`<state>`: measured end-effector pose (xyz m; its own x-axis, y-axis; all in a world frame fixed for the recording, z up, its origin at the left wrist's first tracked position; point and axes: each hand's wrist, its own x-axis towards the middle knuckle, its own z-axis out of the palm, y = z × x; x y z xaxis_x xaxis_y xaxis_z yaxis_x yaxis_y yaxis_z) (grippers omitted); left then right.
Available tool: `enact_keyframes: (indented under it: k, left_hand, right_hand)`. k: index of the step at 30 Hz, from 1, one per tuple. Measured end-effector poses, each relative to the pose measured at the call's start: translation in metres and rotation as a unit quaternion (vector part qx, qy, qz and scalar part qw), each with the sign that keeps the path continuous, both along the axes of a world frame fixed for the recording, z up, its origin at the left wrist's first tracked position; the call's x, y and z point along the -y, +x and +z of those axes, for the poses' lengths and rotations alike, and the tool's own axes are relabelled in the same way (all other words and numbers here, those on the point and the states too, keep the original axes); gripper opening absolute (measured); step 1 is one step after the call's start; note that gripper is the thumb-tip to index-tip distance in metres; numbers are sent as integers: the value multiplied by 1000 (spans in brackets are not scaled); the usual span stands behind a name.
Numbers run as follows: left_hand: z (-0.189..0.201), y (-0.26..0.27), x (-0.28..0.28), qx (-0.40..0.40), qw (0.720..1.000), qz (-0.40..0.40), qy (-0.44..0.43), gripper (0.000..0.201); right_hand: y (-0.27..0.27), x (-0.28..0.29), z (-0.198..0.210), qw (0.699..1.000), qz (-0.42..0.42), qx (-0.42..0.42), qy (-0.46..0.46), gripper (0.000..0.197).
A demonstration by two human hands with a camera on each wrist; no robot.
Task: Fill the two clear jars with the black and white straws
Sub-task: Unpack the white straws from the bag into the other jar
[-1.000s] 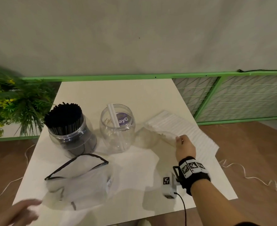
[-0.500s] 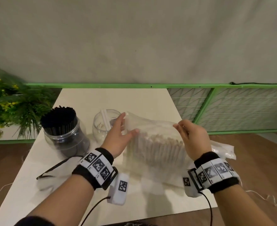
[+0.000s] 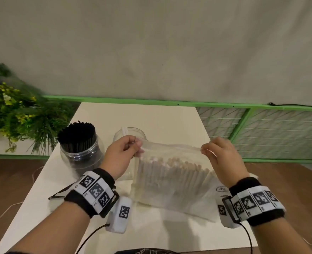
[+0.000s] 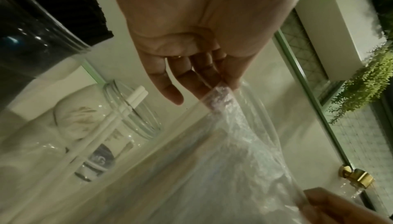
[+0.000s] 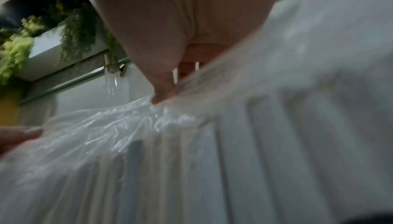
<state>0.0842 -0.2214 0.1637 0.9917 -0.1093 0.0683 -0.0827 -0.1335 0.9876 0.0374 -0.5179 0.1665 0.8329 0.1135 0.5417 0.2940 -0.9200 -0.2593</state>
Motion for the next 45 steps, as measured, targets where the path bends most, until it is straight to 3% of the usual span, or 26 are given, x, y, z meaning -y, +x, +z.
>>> enact_keyframes:
  k: [2,6,9,11,13,16,19,21,25,31,35,40,42,45]
  left_hand:
    - [-1,-3,-3,13,999,-29,36,15]
    - [-2,-5,-1,32,994,-87,63,8]
    - [0,-6,6,40,994,-71,70,10]
    - [5,-14,12,14,990,-124,58,6]
    - [5,-25,22,-16,964,-249,89,13]
    - [-6,-43,46,-11,879,-419,229,39]
    - [-18,-56,71,-8,819,-475,320,57]
    - [-24,-59,81,-14,810,-480,337,58]
    - [-28,-52,83,-15,830,-439,343,54]
    - [-14,-13,71,1,920,-300,252,40]
    - [14,11,74,26,963,-193,184,47]
    - [22,31,75,-8,980,-106,170,65]
    - [20,32,74,-29,986,-92,135,53]
    - [20,30,69,10,994,-53,99,10]
  right_hand:
    - [2,1,4,997,-70,8,-45,5]
    - [10,-5,22,978,-175,-111,-8,13]
    - [22,-4,35,965,-156,-176,113,14]
    - [28,-3,42,947,-151,-187,214,16]
    - [32,-2,47,933,-144,-188,272,19]
    - [33,-1,55,944,-154,-192,220,19]
    - [32,-1,59,955,-161,-180,170,4]
    - [30,-2,58,956,-158,-185,164,9]
    - [23,-3,50,927,-140,-229,261,24]
    - [13,1,37,955,-139,-193,177,19]
    - [9,1,35,964,-148,-152,161,16]
    - [7,4,37,962,-124,-165,178,17]
    - [7,6,36,965,-108,-163,174,17]
    - [10,7,34,967,-100,-158,174,17]
